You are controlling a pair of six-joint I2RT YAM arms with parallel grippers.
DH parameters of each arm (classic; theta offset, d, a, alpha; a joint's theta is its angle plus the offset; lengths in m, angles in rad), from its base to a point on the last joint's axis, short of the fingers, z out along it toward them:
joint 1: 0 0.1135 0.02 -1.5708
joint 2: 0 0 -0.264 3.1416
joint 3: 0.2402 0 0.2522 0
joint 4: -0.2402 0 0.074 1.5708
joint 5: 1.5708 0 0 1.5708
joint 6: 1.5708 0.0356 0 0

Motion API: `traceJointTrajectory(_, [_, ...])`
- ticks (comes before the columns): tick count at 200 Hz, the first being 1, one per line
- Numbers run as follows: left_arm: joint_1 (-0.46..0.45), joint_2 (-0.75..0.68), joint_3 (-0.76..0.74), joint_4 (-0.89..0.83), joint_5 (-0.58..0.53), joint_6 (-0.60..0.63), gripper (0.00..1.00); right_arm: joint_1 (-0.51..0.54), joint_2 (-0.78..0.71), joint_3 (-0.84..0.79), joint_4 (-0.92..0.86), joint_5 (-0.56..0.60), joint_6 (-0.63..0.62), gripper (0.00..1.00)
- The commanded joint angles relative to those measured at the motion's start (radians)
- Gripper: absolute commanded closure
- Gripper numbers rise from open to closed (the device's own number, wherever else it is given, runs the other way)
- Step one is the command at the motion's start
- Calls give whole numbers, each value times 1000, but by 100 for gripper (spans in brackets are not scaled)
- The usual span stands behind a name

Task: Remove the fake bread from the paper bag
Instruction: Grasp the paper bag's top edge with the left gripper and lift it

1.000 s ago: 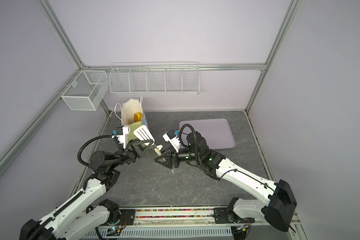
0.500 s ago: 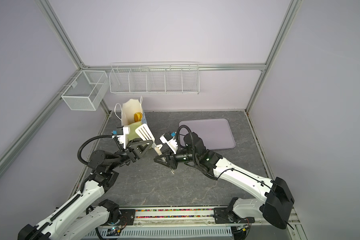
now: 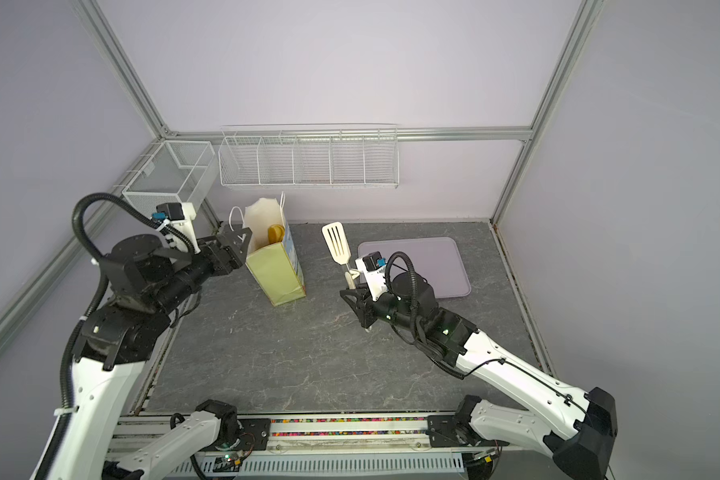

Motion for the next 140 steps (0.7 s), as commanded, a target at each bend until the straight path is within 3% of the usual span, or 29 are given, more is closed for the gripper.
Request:
traceJointTrajectory(1, [67,138,64,-278,-90,33,19,-5,28,22,-44,73,-57,94])
traceJointTrajectory(54, [126,405,161,-223,-128,29,19,-11,74,43,-66,75,-105,94])
traceJointTrajectory(101, [165,548,222,-158,-134,41,34,-20,112,57,-79,91,-136,94])
traceJointTrajectory(140, [173,647,257,-112,-95,70,39,-25,171,85,-71,73,-137,94])
